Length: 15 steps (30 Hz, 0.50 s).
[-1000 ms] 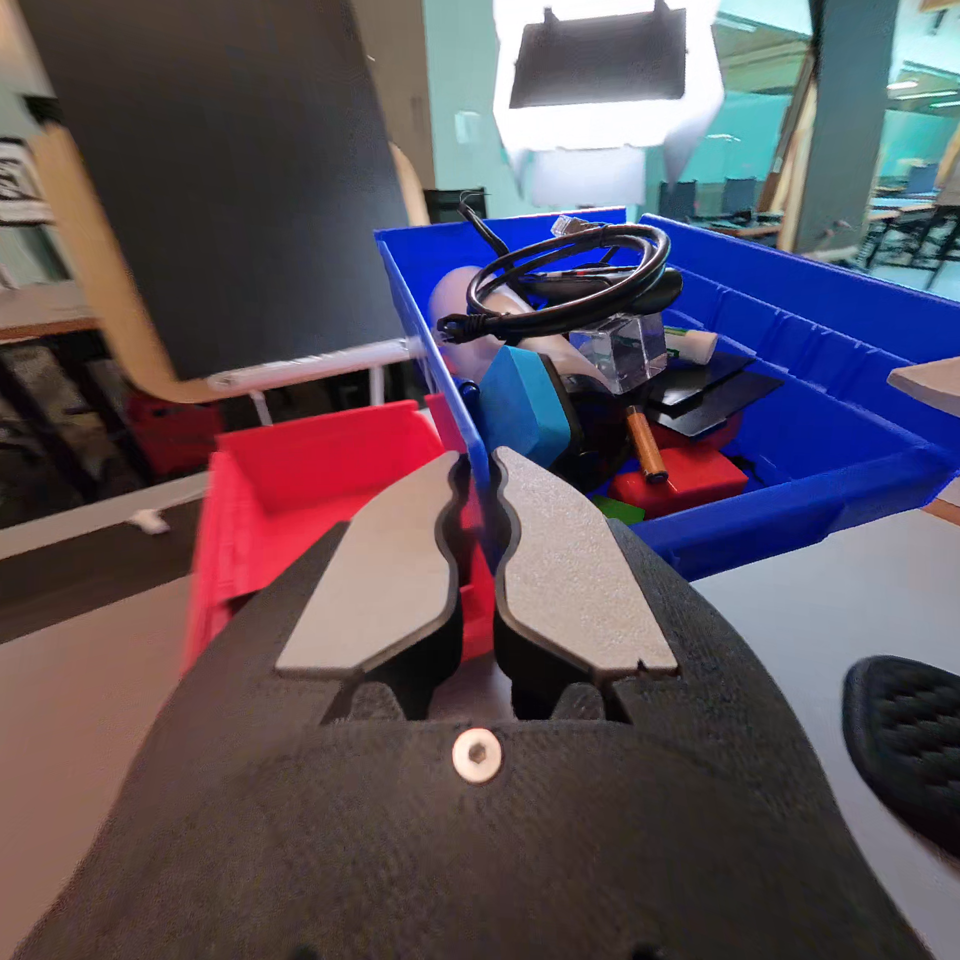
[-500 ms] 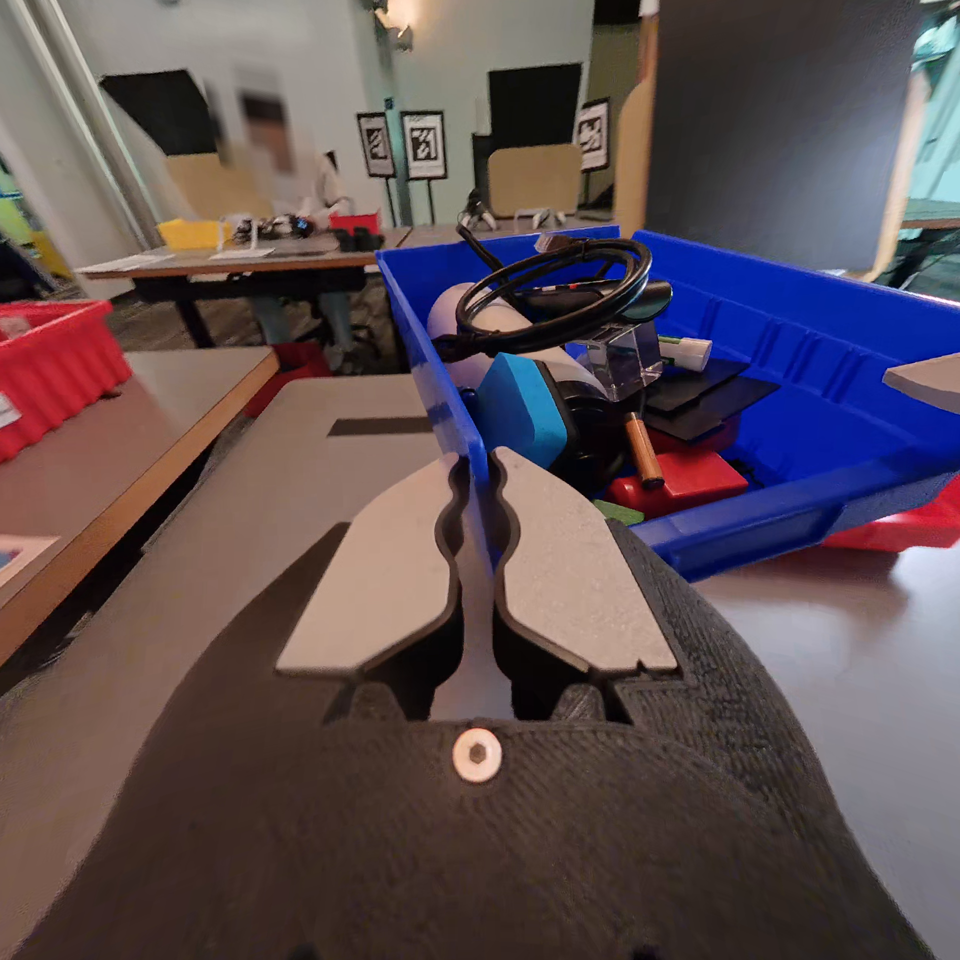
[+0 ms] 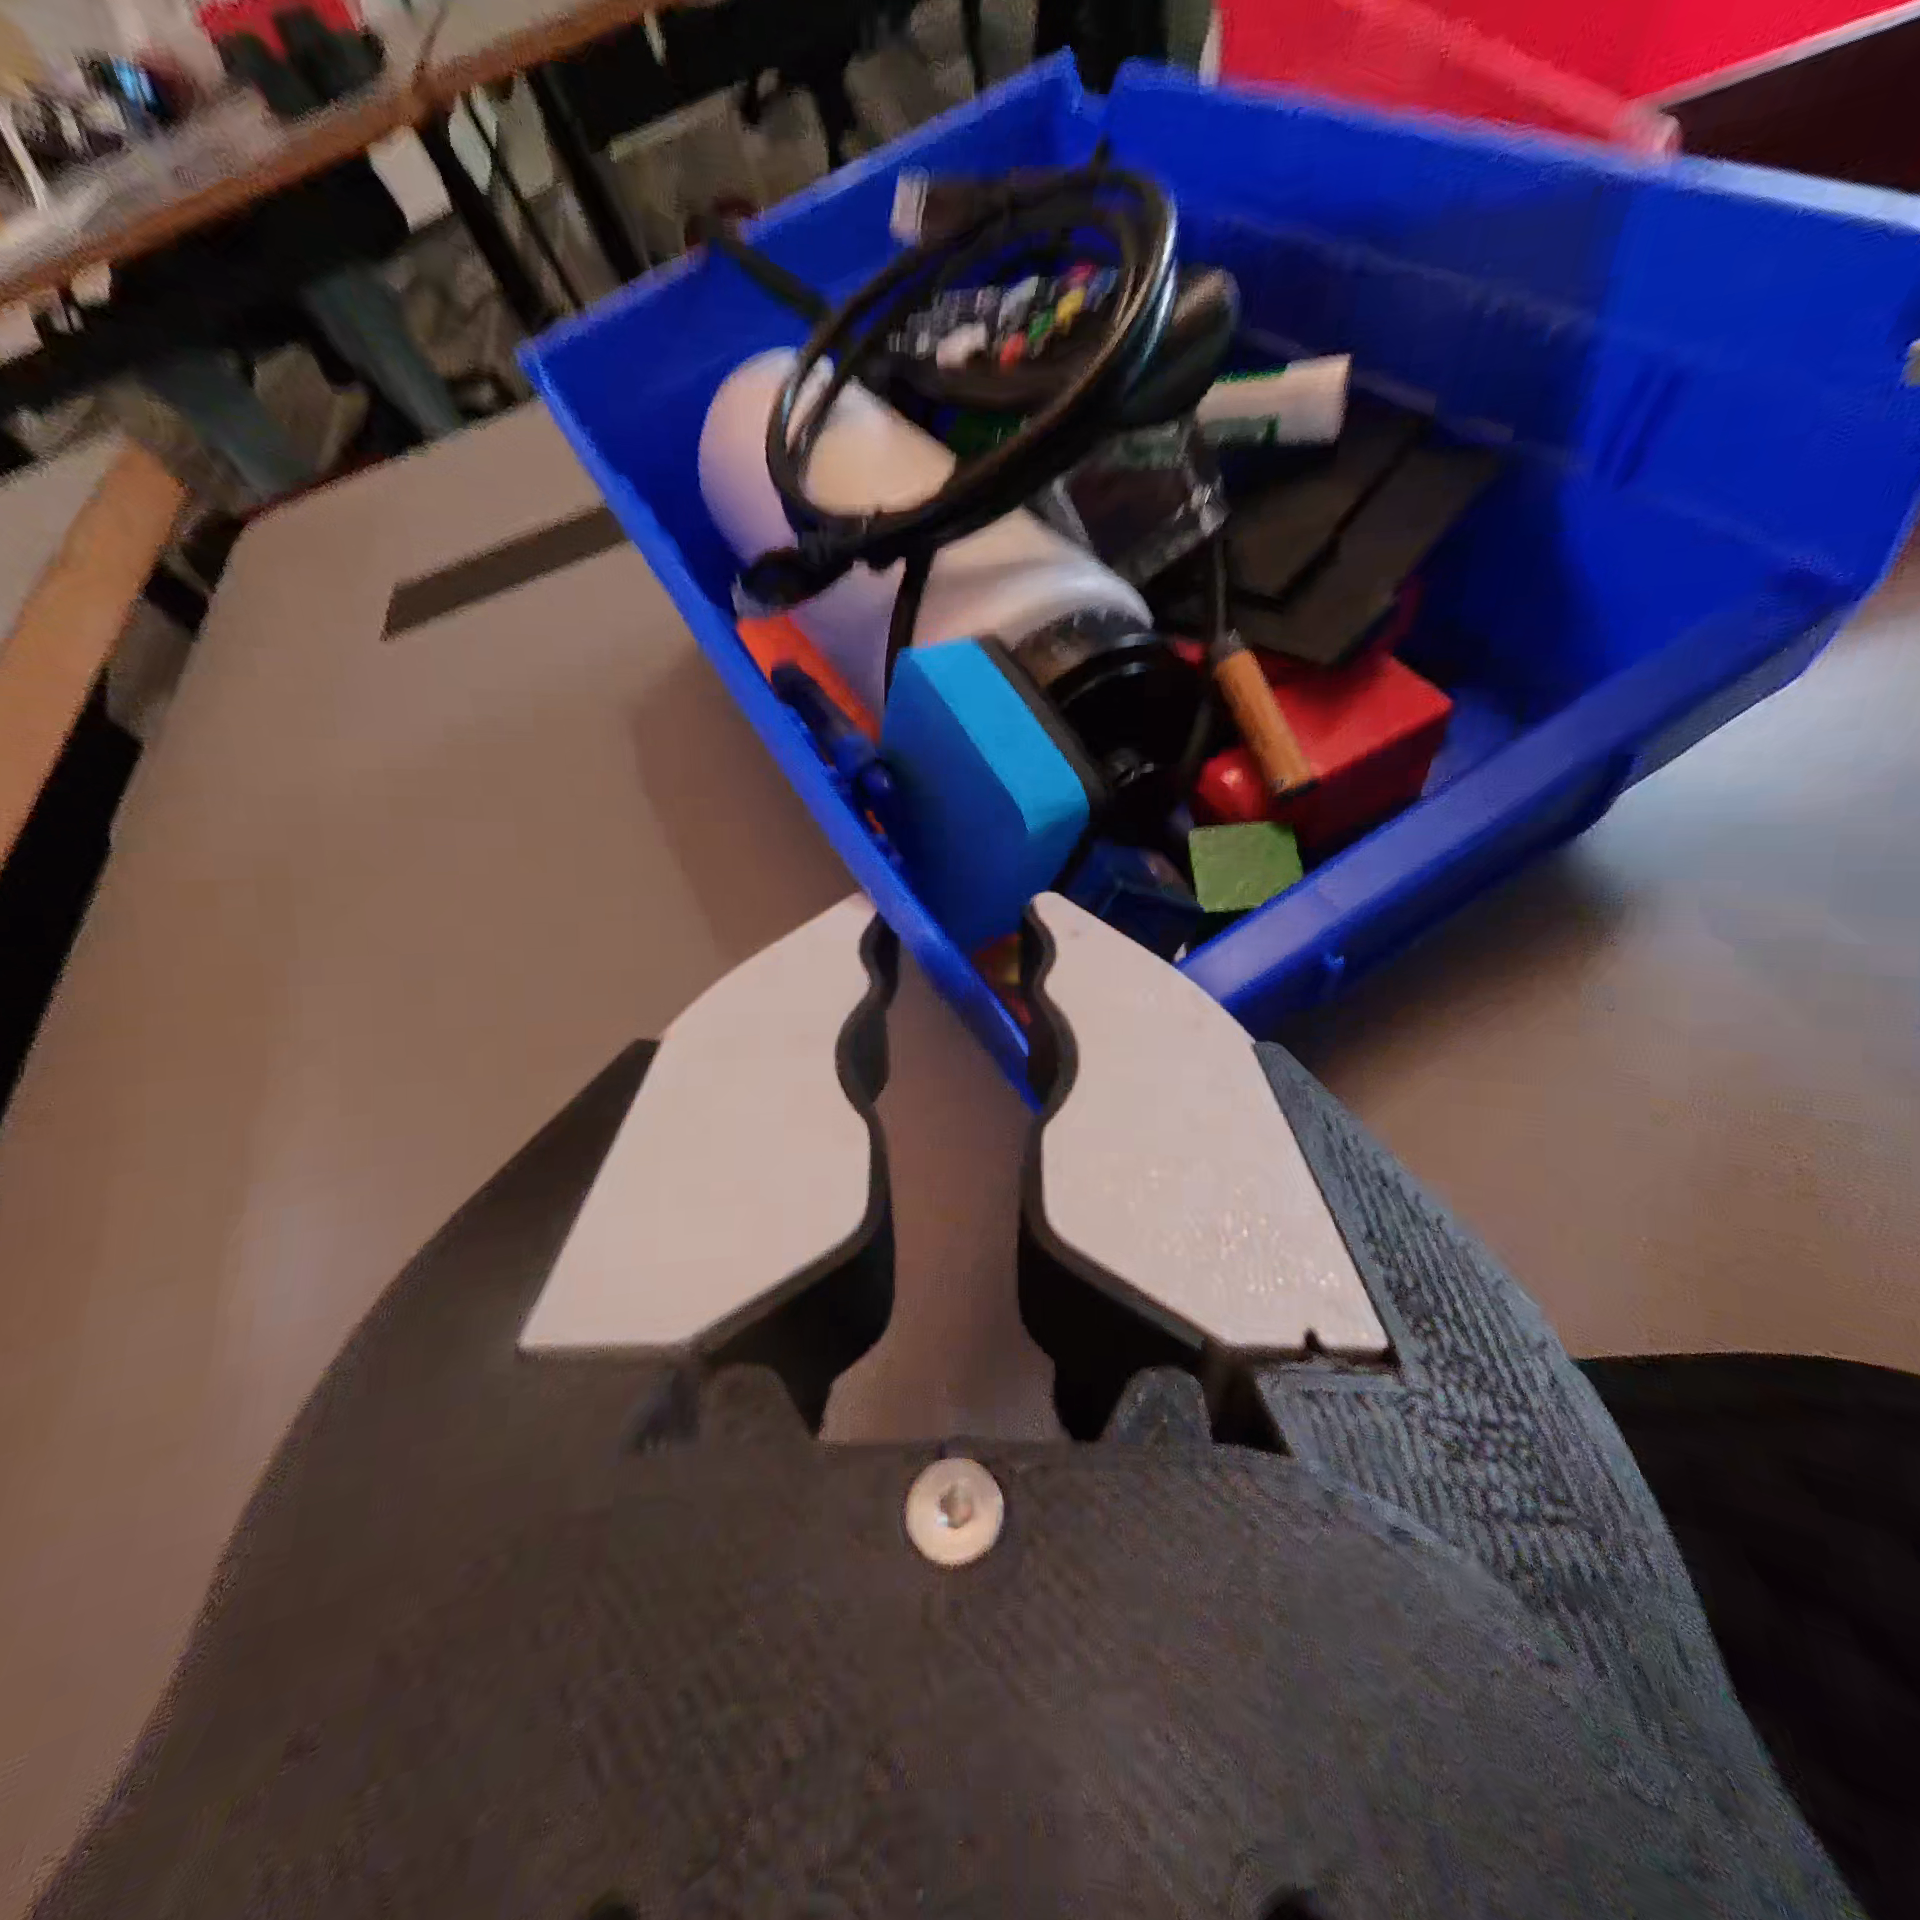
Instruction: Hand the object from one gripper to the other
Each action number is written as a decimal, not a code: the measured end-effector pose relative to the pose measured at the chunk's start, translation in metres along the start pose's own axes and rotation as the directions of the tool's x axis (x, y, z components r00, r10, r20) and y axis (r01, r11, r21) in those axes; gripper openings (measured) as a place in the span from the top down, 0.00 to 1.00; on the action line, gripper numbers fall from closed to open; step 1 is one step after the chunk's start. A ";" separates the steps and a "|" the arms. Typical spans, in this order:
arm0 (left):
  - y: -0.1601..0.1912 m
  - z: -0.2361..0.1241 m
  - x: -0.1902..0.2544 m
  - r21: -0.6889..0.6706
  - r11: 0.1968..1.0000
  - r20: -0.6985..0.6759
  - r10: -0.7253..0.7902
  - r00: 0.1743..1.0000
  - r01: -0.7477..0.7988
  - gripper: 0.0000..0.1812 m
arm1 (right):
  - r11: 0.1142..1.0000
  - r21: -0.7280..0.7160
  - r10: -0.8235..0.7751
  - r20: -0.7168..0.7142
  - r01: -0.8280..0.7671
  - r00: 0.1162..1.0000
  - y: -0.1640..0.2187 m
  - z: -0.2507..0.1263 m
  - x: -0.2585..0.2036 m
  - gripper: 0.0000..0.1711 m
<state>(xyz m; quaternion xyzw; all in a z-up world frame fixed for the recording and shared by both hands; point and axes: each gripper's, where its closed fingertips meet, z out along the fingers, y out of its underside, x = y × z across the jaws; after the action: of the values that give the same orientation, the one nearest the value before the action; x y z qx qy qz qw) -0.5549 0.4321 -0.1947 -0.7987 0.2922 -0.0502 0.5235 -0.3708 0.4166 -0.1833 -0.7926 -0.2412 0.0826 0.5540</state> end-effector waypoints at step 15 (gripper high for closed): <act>0.010 0.031 0.099 -0.179 0.702 -0.453 0.564 0.691 -0.690 0.73 | 0.612 -0.548 -0.505 0.284 0.570 0.815 0.087 0.018 0.087 0.81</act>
<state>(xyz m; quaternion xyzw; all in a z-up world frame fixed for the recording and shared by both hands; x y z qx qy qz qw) -0.4658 0.4030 -0.2396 -0.7001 0.6467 0.0379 0.3003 -0.2770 0.4492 -0.2582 -0.8126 -0.5086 -0.1297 0.2535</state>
